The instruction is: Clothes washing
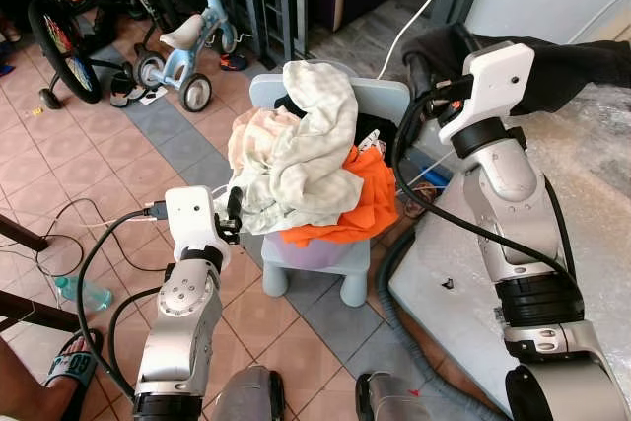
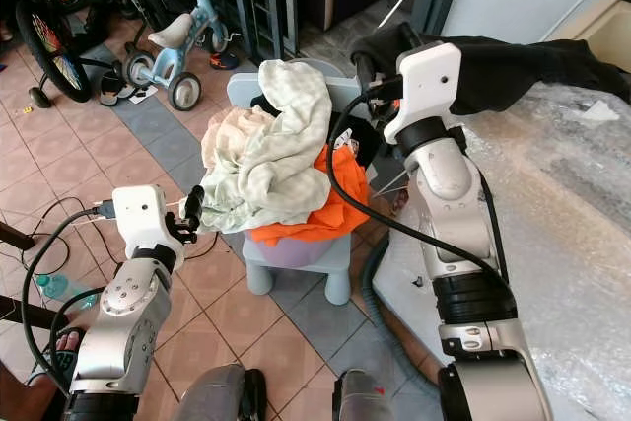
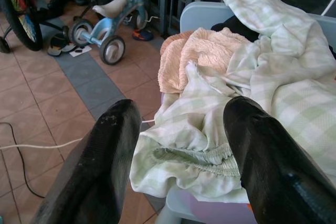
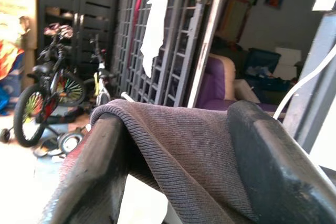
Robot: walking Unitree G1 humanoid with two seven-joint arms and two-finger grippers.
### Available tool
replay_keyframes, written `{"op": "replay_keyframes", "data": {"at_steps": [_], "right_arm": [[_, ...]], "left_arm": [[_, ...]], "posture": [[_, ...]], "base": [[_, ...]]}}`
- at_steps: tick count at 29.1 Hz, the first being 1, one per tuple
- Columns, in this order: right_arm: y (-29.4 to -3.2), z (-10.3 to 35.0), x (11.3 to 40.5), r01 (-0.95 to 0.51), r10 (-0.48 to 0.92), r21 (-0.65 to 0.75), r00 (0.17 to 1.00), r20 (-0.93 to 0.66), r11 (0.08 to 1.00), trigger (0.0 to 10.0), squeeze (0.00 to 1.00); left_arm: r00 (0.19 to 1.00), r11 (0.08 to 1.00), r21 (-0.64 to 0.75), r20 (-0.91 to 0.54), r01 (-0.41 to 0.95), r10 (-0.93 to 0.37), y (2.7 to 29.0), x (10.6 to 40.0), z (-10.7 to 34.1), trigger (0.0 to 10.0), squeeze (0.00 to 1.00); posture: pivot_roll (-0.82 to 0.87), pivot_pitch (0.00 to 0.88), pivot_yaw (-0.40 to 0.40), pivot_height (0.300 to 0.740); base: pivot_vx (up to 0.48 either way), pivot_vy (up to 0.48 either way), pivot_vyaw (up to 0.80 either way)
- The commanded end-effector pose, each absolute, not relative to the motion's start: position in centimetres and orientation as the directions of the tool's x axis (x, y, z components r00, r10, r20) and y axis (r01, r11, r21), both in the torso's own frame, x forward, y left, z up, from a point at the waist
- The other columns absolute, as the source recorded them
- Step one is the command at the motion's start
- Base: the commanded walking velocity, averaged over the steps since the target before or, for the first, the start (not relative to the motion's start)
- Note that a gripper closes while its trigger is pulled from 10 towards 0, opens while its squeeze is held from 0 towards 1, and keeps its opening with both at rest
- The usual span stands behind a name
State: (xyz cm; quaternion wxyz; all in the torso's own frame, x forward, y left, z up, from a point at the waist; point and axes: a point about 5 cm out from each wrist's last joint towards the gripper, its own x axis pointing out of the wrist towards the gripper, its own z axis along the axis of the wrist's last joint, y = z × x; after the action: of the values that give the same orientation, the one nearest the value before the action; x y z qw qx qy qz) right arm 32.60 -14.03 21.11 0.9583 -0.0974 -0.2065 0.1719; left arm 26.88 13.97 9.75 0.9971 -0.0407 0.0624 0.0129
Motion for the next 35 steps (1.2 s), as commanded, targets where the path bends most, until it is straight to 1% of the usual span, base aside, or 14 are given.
{"op": "replay_keyframes", "data": {"at_steps": [1,5,9,11,15,16,18,24,26,28,30,31,33,35], "right_arm": [[-12.8,21.0,31.9,-0.357,0.444,-0.289,0.827,0.345,0.888,10.0,1.0],[-12.1,19.4,31.4,-0.428,0.497,-0.28,0.828,0.259,0.859,10.0,1.0],[-12.8,17.5,31.7,-0.366,0.465,-0.415,0.869,0.167,0.833,10.0,1.0],[-14.1,18.0,32.4,-0.274,0.365,-0.371,0.909,0.201,0.887,10.0,1.0],[-16.2,19.1,33.5,-0.121,0.216,-0.353,0.946,0.244,0.928,10.0,1.0],[-17.7,20.0,34.1,-0.025,0.121,-0.329,0.954,0.275,0.944,10.0,1.0],[-20.2,21.5,34.9,0.139,-0.023,-0.338,0.946,0.324,0.931,10.0,1.0],[-26.0,22.8,35.8,0.372,-0.276,-0.329,0.912,0.304,0.868,10.0,1.0],[-28.4,23.7,35.5,0.479,-0.376,-0.324,0.865,0.331,0.816,10.0,1.0],[-32.3,25.2,34.6,0.645,-0.563,-0.213,0.753,0.34,0.734,10.0,1.0],[-34.2,25.7,34.0,0.701,-0.64,-0.139,0.701,0.315,0.699,10.0,1.0],[-36.7,26.2,32.9,0.782,-0.739,-0.056,0.607,0.294,0.621,10.0,1.0],[-39.5,27.2,31.2,0.849,-0.805,-0.033,0.512,0.301,0.528,10.0,1.0],[-40.7,27.8,30.3,0.875,-0.827,-0.033,0.468,0.313,0.482,10.0,1.0]], "left_arm": [[0.99,0.997,-0.07,-0.135,-0.039,0.029,14.0,26.7,9.6,10.0,0.0],[0.99,0.997,-0.07,-0.138,-0.042,0.032,14.1,26.7,9.5,10.0,0.0],[0.989,0.997,-0.068,-0.144,-0.046,0.036,14.1,26.6,9.4,10.0,0.0],[0.989,0.997,-0.067,-0.146,-0.048,0.037,14.1,26.6,9.4,10.0,0.0],[0.988,0.997,-0.067,-0.148,-0.049,0.038,14.2,26.5,9.3,10.0,0.0],[0.988,0.997,-0.067,-0.149,-0.048,0.037,14.2,26.5,9.3,10.0,0.0],[0.988,0.997,-0.066,-0.15,-0.047,0.036,14.1,26.6,9.3,10.0,0.0],[0.987,0.996,-0.071,-0.155,-0.051,0.039,14.1,26.7,9.2,10.0,0.0],[0.987,0.996,-0.072,-0.156,-0.057,0.045,14.2,26.7,9.2,10.0,0.0],[0.986,0.995,-0.073,-0.158,-0.063,0.051,14.3,26.7,9.2,10.0,0.0],[0.986,0.996,-0.071,-0.158,-0.063,0.051,14.3,26.7,9.1,10.0,0.0],[0.986,0.996,-0.069,-0.157,-0.061,0.049,14.3,26.7,9.2,10.0,0.0],[0.987,0.996,-0.067,-0.157,-0.058,0.047,14.4,26.8,9.2,10.0,0.0],[0.987,0.996,-0.066,-0.156,-0.057,0.046,14.4,26.8,9.2,10.0,0.0]], "posture": [[0.01,0.135,0.033,0.74],[0.01,0.134,0.032,0.74],[0.01,0.135,0.03,0.74],[0.02,0.134,0.031,0.74],[0.02,0.134,0.034,0.74],[0.01,0.134,0.035,0.74],[0.01,0.135,0.037,0.74],[0.01,0.133,0.035,0.74],[0.01,0.132,0.035,0.74],[0.01,0.13,0.04,0.74],[0.01,0.129,0.041,0.74],[0.01,0.128,0.042,0.74],[0.0,0.125,0.046,0.74],[0.0,0.127,0.048,0.74]], "base": [[0.0,0.0,0.0],[0.0,0.0,0.0],[0.0,0.0,0.0],[0.0,0.0,0.0],[0.0,0.0,0.0],[0.0,0.0,0.0],[0.0,0.0,0.0],[0.0,0.0,0.0],[0.0,0.0,0.0],[0.0,0.0,0.0],[0.0,0.0,0.0],[0.0,0.0,0.0],[0.0,0.0,0.0],[0.0,0.0,0.0]]}}
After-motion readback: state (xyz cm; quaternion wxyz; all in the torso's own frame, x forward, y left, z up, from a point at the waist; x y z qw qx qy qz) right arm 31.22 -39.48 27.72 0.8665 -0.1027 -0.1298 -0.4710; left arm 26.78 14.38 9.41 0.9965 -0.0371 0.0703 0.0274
